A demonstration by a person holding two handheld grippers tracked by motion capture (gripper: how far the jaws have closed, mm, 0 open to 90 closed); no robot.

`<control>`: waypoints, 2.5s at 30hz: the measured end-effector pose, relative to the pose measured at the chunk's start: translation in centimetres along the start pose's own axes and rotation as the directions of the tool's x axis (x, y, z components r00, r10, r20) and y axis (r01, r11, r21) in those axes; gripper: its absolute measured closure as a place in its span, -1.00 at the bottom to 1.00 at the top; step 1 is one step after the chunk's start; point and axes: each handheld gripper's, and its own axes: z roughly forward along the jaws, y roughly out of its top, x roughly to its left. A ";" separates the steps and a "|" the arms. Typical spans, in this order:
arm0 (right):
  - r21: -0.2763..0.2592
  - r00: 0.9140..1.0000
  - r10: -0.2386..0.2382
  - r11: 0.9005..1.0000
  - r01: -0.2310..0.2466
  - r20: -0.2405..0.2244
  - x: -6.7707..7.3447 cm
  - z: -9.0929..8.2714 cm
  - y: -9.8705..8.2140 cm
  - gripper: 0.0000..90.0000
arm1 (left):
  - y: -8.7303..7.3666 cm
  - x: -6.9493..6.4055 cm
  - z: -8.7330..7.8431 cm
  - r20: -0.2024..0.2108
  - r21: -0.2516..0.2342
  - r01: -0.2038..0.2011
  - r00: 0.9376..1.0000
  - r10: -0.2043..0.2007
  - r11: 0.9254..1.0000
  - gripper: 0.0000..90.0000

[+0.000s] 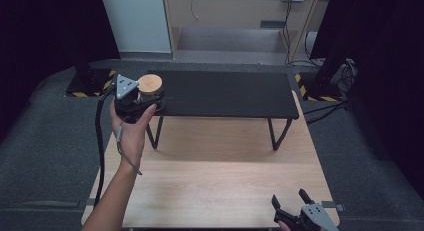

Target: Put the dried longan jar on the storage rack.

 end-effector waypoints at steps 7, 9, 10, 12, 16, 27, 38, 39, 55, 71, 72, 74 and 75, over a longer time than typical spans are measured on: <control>0.005 1.000 0.003 1.000 -0.003 0.005 0.0 0.1 0.0 -0.90 | -0.1 0.1 0.9 -0.007 0.005 -0.009 1.000 0.009 1.000 -0.45; 0.005 1.000 0.004 1.000 -0.004 0.006 0.0 0.1 0.0 -0.90 | -0.2 0.3 1.2 -0.001 0.008 0.001 1.000 -0.001 1.000 -0.45; 0.006 1.000 0.005 1.000 -0.005 0.006 -0.1 0.1 0.0 -0.89 | -0.2 0.4 1.3 -0.002 0.011 0.001 1.000 -0.001 1.000 -0.45; 0.006 1.000 0.004 1.000 -0.004 0.007 -0.1 0.1 0.1 -0.89 | -0.2 0.4 1.5 -0.009 0.011 0.001 1.000 0.000 1.000 -0.46; 0.006 1.000 0.003 1.000 -0.003 0.009 -0.1 0.1 0.1 -0.89 | -0.3 0.9 2.0 -0.005 0.012 0.022 1.000 -0.022 1.000 -0.45; 0.003 1.000 0.002 1.000 -0.002 0.018 -0.2 -0.2 0.2 -0.89 | -0.6 0.8 3.3 -0.018 0.025 0.009 1.000 -0.008 1.000 -0.46; 0.001 1.000 0.002 1.000 -0.002 0.028 -0.3 -0.3 0.2 -0.89 | -1.0 1.0 4.0 -0.020 0.014 0.025 1.000 -0.024 1.000 -0.45; 0.003 1.000 0.003 1.000 -0.003 0.027 -0.3 -0.3 0.2 -0.89 | -1.0 1.1 4.0 -0.019 0.014 0.026 0.999 -0.026 1.000 -0.45; 0.003 1.000 0.005 1.000 -0.006 0.026 -0.3 -0.4 0.0 -0.89 | -1.3 1.6 4.1 -0.003 0.012 0.033 0.999 -0.033 0.999 -0.64; 0.003 1.000 0.002 1.000 -0.002 0.008 0.0 0.1 0.1 -0.90 | -2.8 0.3 1.1 -0.033 -0.029 -0.011 0.999 0.010 1.000 -0.87; 0.002 1.000 -0.001 1.000 0.001 0.007 0.0 0.1 0.1 -0.90 | -2.9 0.3 1.0 -0.032 -0.028 -0.006 0.999 0.005 1.000 -0.88; 0.000 1.000 0.001 1.000 -0.001 0.004 0.1 0.2 0.1 -0.90 | -3.2 0.3 0.6 -0.033 -0.032 -0.002 0.999 0.001 0.999 -0.88; -0.001 1.000 -0.001 1.000 0.001 0.003 0.1 0.2 0.1 -0.90 | -3.4 0.3 0.4 -0.032 -0.030 -0.001 0.999 0.000 1.000 -0.88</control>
